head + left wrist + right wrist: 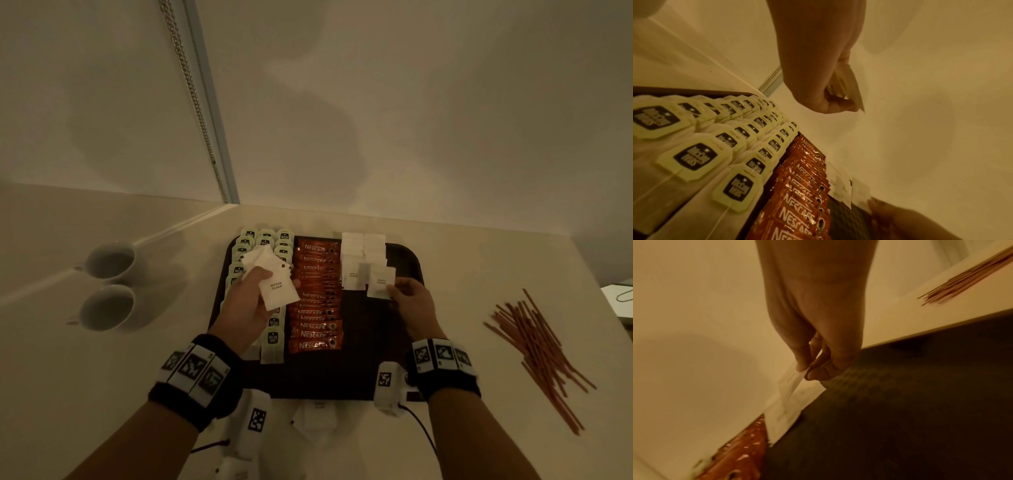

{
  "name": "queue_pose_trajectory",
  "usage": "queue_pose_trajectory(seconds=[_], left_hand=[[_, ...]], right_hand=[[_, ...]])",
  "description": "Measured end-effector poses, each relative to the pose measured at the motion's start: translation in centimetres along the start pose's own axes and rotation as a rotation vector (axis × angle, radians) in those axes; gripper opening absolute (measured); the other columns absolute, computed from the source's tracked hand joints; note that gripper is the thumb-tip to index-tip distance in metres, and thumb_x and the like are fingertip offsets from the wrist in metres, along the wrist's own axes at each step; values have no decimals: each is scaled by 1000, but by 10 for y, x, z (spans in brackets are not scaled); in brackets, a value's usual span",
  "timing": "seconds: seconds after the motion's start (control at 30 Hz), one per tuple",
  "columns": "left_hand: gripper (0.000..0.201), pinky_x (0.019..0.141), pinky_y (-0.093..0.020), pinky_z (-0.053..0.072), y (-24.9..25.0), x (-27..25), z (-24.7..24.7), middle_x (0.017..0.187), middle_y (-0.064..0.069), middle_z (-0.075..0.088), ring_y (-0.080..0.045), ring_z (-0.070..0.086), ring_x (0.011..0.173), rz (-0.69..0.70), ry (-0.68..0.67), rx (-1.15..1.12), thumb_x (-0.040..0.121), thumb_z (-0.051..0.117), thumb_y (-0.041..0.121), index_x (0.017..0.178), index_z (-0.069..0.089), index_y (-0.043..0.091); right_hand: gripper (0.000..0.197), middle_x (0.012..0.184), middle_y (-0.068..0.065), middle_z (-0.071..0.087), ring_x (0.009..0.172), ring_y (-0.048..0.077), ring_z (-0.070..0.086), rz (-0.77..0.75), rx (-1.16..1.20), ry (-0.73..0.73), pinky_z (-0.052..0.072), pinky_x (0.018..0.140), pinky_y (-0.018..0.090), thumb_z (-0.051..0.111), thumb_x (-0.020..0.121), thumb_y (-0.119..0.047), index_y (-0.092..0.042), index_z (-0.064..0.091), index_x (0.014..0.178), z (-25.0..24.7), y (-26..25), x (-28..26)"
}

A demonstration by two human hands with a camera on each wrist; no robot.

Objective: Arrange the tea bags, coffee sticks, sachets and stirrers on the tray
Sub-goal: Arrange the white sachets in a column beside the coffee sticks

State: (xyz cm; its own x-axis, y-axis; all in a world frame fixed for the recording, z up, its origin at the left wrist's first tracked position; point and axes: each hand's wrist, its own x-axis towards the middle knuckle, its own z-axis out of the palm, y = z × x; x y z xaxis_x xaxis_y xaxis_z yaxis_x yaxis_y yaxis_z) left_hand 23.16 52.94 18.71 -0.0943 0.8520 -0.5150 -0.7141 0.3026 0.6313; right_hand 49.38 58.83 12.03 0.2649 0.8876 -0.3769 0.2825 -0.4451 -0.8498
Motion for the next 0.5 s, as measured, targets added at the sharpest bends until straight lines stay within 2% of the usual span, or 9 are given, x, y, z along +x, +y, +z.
queue_pose_trajectory(seconds=[0.07,0.17,0.3,0.4,0.43,0.5], left_hand=[[32,43,-25,52,1,0,3,103,-13,64,-20,72,65,6,29,-35,98,41,5,128,46,13],[29,51,-26,56,2,1,6,96,-11,66,-17,72,69,18,47,-53,98,43,5,125,46,14],[24,56,-26,58,4,0,4,83,-6,74,-15,72,76,16,16,-2,98,42,6,118,51,17],[22,63,-31,59,4,0,-1,101,-7,69,-21,66,96,27,20,84,97,46,9,113,55,22],[20,63,-32,59,5,0,-2,104,-7,67,-22,64,98,26,26,131,97,47,11,109,56,25],[16,55,-27,55,5,-2,-2,102,-5,66,-21,63,93,26,45,213,97,49,15,103,57,28]], right_hand=[[15,111,8,63,100,22,60,4,-94,43,53,87,39,59,90,-14,-11,60,105,-1,10,13],[14,110,8,64,100,22,60,0,-170,50,51,93,44,59,90,-15,-12,62,104,4,15,27],[19,111,9,64,102,24,59,-19,-237,70,49,94,44,60,90,-17,-10,63,107,12,15,40],[21,112,10,64,105,25,58,-42,-296,111,47,96,40,61,89,-16,-7,63,108,14,15,45],[22,111,11,64,105,25,57,-54,-315,126,47,95,38,61,89,-16,-6,63,108,15,14,46],[21,109,12,64,104,26,58,-80,-347,155,45,89,32,63,87,-14,-3,64,105,17,14,45]])
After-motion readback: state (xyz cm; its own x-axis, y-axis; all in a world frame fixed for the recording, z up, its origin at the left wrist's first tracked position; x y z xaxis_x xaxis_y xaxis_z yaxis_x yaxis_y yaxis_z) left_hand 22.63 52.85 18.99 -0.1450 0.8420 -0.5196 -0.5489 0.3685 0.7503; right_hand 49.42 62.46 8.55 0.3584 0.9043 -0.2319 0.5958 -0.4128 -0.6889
